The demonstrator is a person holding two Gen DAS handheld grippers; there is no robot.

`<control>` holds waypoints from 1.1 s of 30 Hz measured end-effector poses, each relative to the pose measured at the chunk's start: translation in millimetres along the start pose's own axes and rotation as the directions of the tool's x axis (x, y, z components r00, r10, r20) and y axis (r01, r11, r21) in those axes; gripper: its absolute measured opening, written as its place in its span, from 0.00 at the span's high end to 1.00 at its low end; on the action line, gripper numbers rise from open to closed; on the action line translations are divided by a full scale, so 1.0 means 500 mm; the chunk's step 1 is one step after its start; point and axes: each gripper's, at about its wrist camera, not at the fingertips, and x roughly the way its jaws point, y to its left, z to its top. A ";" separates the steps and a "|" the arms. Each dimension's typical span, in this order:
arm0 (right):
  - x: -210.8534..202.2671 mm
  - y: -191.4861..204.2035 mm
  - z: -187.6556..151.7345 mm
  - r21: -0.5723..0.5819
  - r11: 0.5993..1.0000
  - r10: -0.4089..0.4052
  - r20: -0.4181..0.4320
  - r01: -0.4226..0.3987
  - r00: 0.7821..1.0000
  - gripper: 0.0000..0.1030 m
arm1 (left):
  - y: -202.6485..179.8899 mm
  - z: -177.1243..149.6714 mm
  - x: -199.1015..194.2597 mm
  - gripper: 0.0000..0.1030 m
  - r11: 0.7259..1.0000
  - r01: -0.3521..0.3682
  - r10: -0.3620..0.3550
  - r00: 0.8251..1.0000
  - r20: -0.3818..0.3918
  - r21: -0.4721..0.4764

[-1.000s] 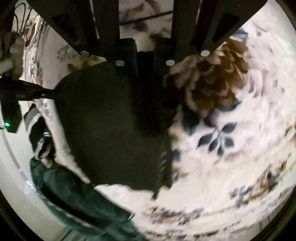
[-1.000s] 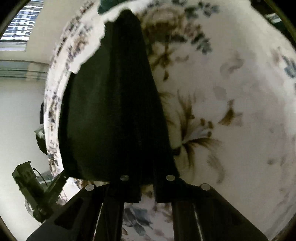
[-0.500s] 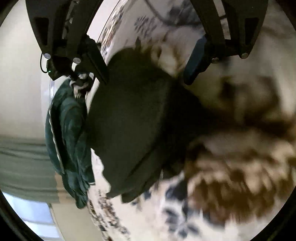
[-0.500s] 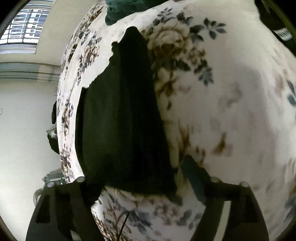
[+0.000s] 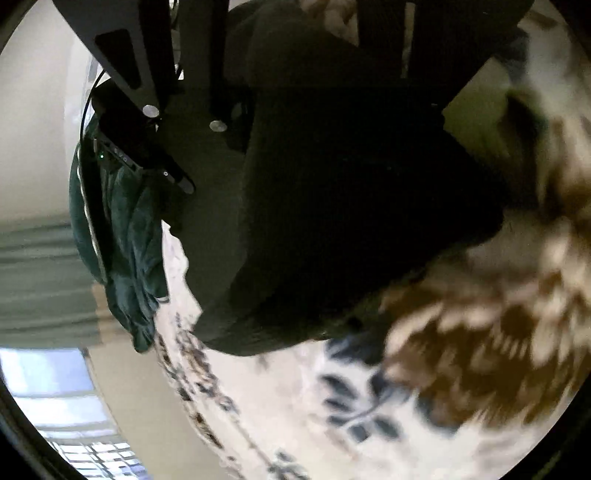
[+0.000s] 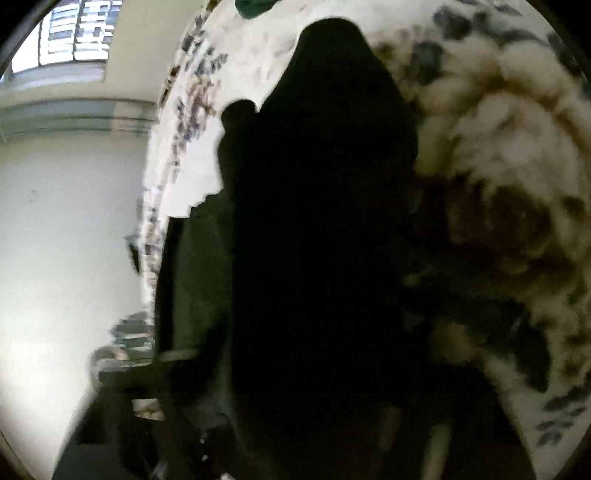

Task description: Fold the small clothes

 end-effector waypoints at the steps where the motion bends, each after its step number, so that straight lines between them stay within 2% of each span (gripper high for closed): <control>1: -0.002 0.002 -0.006 0.008 1.000 0.006 0.010 -0.006 1.000 0.69 | -0.009 -0.001 0.003 0.75 1.000 0.007 -0.006 1.000 -0.010 0.015; 3: -0.020 0.007 -0.030 0.032 0.999 0.028 0.044 -0.029 0.999 0.77 | -0.024 0.024 -0.018 0.76 0.997 0.039 -0.035 0.998 -0.058 0.068; 6: -0.065 0.025 -0.088 0.081 0.995 0.042 0.114 -0.051 0.993 0.80 | -0.047 0.076 -0.066 0.76 0.979 0.090 -0.065 0.989 -0.135 0.184; 7: -0.083 0.033 -0.122 0.090 0.995 0.038 0.134 -0.051 0.990 0.80 | -0.048 0.091 -0.079 0.76 0.972 0.105 -0.072 0.984 -0.163 0.210; 9: -0.111 0.047 -0.199 0.119 0.991 0.039 0.171 -0.060 0.985 0.80 | -0.058 0.129 -0.103 0.76 0.948 0.109 -0.040 0.974 -0.224 0.300; 10: -0.125 0.055 -0.256 0.143 0.988 0.038 0.190 -0.066 0.981 0.80 | -0.048 0.141 -0.106 0.75 0.939 0.130 -0.043 0.963 -0.265 0.320; 12: -0.133 0.067 -0.337 0.174 0.983 0.019 0.217 -0.057 0.976 0.81 | -0.012 0.163 -0.081 0.70 0.932 0.098 0.034 0.936 -0.351 0.350; 13: -0.128 0.073 -0.385 0.192 0.980 -0.001 0.227 -0.043 0.974 0.80 | 0.007 0.165 -0.069 0.67 0.934 0.079 0.062 0.923 -0.379 0.347; 14: -0.114 0.074 -0.426 0.213 0.977 -0.030 0.226 -0.019 0.974 0.78 | 0.038 0.172 -0.048 0.65 0.945 0.027 0.114 0.907 -0.405 0.327; 15: -0.102 0.064 -0.451 0.232 0.972 -0.032 0.212 -0.019 0.977 0.72 | 0.063 0.176 -0.035 0.62 0.958 0.001 0.126 0.897 -0.424 0.288; 16: -0.073 0.048 -0.472 0.273 0.962 -0.039 0.172 -0.010 0.984 0.71 | 0.077 0.180 -0.028 0.60 0.968 0.006 0.105 0.897 -0.429 0.251; 17: -0.047 0.032 -0.483 0.307 0.951 -0.066 0.131 0.023 0.989 0.65 | 0.082 0.184 -0.023 0.60 0.972 0.010 0.092 0.904 -0.418 0.235; 18: -0.038 0.022 -0.493 0.330 0.944 -0.069 0.123 0.025 0.990 0.63 | 0.081 0.185 -0.020 0.60 0.972 0.014 0.085 0.909 -0.408 0.235; 20: -0.031 -0.010 -0.500 0.383 0.923 -0.035 0.155 -0.028 0.987 0.52 | 0.071 0.189 -0.009 0.60 0.968 0.012 0.086 0.921 -0.381 0.249; 22: -0.036 -0.023 -0.500 0.383 0.923 -0.023 0.159 -0.041 0.987 0.51 | 0.077 0.181 -0.014 0.55 0.970 0.018 0.077 0.924 -0.376 0.244; 24: -0.052 -0.024 -0.501 0.341 0.940 -0.067 0.134 0.018 0.989 0.48 | 0.081 0.171 -0.019 0.51 0.967 0.023 0.077 0.923 -0.377 0.255; 26: -0.077 -0.017 -0.491 0.287 0.954 -0.112 0.075 0.086 0.991 0.48 | 0.089 0.160 -0.035 0.46 0.974 0.035 0.057 0.918 -0.392 0.224; 28: -0.118 -0.011 -0.487 0.246 0.958 -0.165 0.046 0.149 0.985 0.48 | 0.097 0.157 -0.063 0.41 0.973 0.020 0.075 0.916 -0.395 0.231; 31: -0.203 -0.015 -0.478 0.228 0.949 -0.240 0.066 0.219 0.969 0.47 | 0.089 0.138 -0.119 0.33 0.962 -0.021 0.117 0.932 -0.343 0.271; 33: -0.247 -0.001 -0.451 0.197 0.945 -0.286 0.110 0.261 0.952 0.40 | 0.080 0.130 -0.151 0.33 0.954 -0.053 0.143 0.947 -0.289 0.296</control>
